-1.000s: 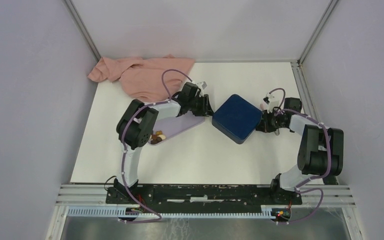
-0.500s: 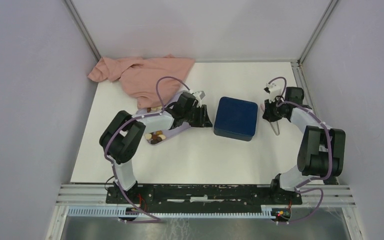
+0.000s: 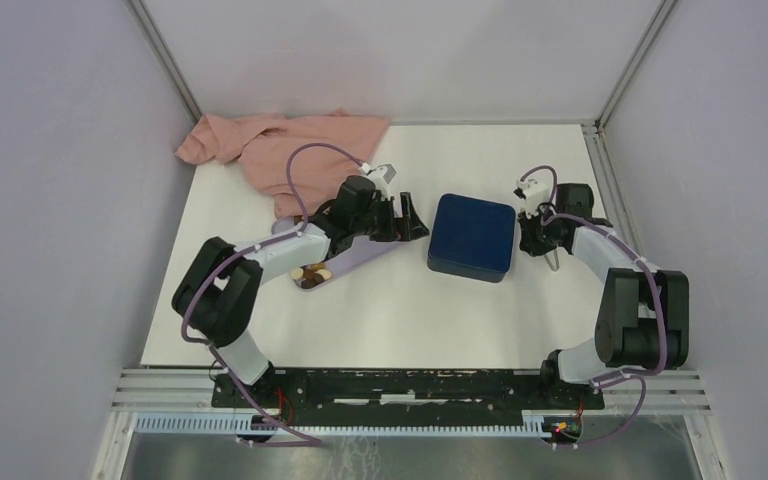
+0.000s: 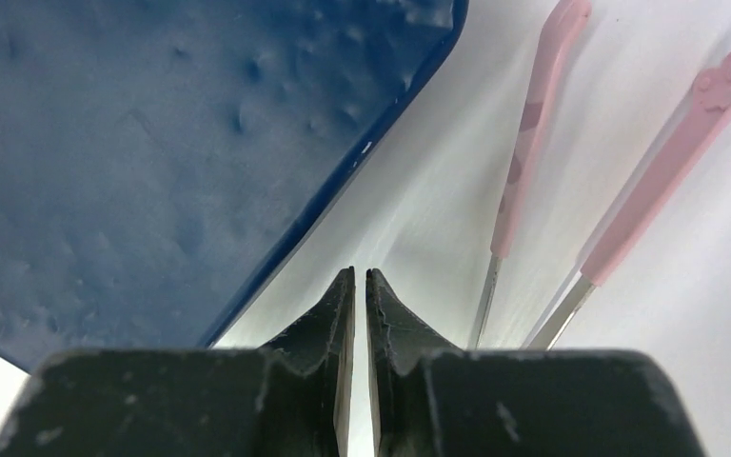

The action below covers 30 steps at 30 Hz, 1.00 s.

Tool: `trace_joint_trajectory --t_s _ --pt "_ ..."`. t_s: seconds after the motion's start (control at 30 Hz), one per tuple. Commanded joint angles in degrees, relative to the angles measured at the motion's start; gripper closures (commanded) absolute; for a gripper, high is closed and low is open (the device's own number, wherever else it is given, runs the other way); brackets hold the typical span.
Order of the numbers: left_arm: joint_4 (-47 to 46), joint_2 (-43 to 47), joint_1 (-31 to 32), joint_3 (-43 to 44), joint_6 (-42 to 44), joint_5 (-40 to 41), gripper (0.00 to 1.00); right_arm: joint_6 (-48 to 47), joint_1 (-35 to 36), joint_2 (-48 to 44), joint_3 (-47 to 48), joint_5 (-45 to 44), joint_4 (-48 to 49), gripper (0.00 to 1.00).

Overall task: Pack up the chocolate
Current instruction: Close the box lid on the packing box.

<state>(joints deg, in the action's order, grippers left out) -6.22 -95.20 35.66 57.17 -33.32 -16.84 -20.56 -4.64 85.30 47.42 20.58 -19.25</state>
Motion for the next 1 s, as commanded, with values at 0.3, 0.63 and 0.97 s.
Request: trace_joint_trajectory --t_s 0.3,0.63,0.97 --pt "-2.37 -15.19 -0.20 11.96 -2.52 -7.15 0.05 -1.06 3.89 -3.64 -1.57 -3.83 0.34 0.87" --pt "1.36 -19.23 1.38 16.28 -0.78 -8.11 0.12 0.31 8.94 -2.99 1.12 -3.40 -0.27 0.87" --pt "1.47 -18.09 2.95 15.52 -1.58 -8.69 0.41 0.65 10.36 -2.86 1.72 -2.32 0.52 0.87"
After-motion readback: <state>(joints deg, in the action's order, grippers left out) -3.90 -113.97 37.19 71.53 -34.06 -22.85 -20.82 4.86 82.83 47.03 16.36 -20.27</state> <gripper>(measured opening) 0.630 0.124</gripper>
